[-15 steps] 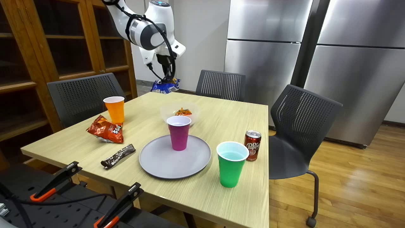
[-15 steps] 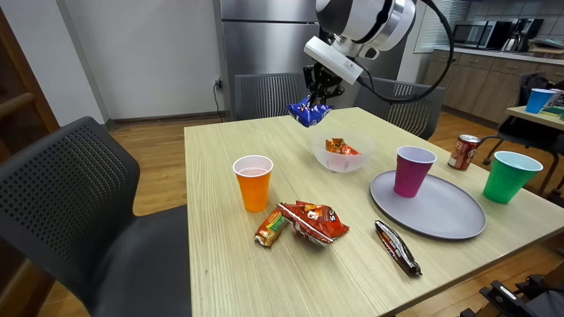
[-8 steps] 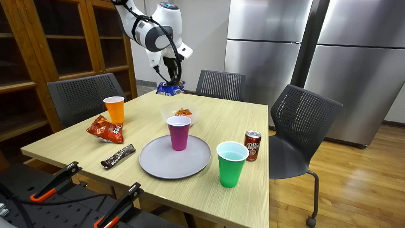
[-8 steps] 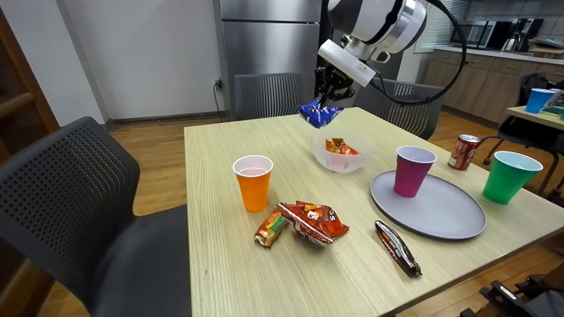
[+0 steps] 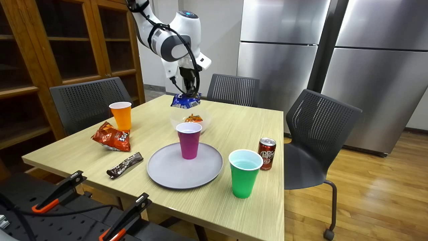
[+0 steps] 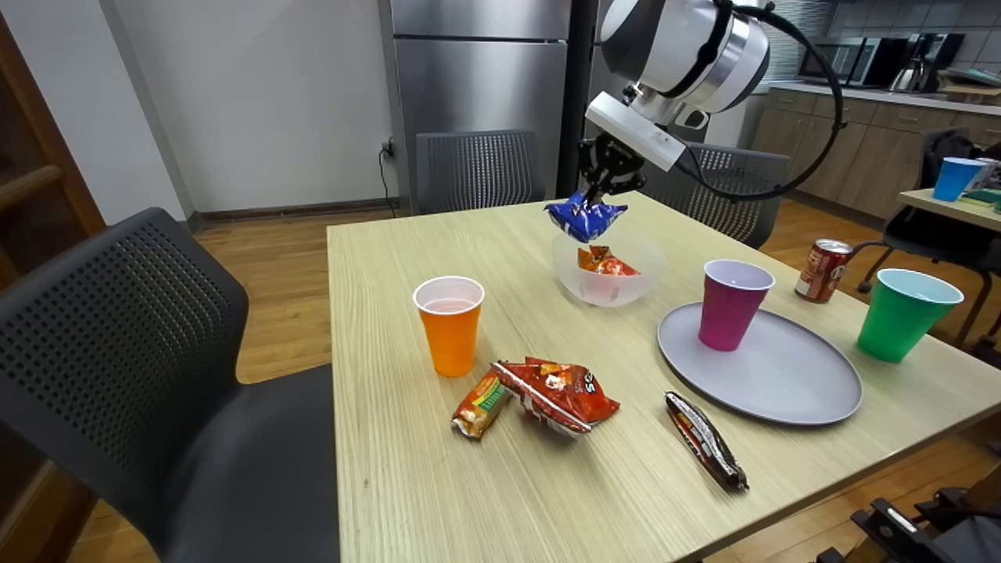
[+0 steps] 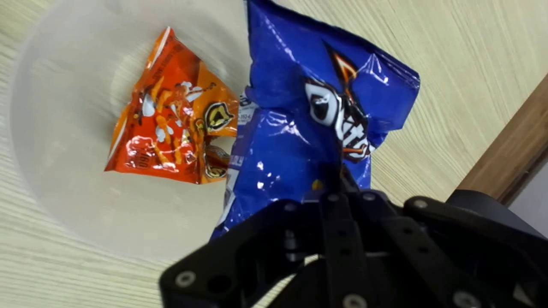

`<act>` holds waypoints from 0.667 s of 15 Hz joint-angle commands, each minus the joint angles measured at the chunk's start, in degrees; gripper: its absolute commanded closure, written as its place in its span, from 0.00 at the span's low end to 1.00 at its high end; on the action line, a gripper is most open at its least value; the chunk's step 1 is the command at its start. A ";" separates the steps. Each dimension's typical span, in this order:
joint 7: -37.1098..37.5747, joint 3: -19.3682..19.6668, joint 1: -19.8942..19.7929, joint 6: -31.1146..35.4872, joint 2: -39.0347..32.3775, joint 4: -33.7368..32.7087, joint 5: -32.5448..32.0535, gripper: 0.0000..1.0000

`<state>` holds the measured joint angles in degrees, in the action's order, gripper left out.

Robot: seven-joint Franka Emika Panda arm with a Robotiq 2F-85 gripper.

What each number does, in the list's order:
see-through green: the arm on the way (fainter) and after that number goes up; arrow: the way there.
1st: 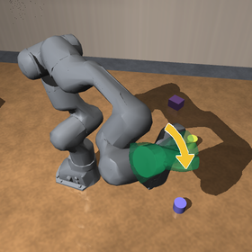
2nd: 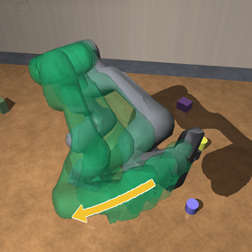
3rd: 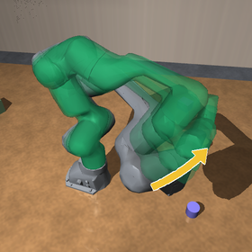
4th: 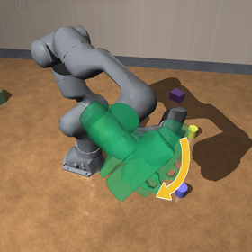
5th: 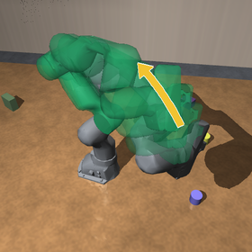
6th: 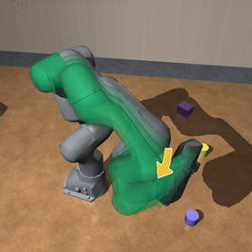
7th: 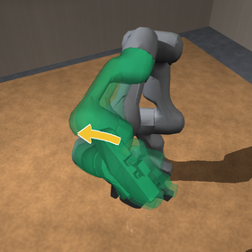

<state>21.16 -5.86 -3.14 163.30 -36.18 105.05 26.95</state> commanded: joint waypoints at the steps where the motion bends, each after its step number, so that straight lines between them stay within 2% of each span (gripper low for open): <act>1: -0.87 0.45 -0.13 -2.47 -2.07 -1.75 -0.50 1.00; 10: -0.33 1.31 0.41 -5.52 -5.95 -5.12 -1.89 1.00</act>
<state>21.14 -5.08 -3.07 160.73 -41.07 102.76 25.86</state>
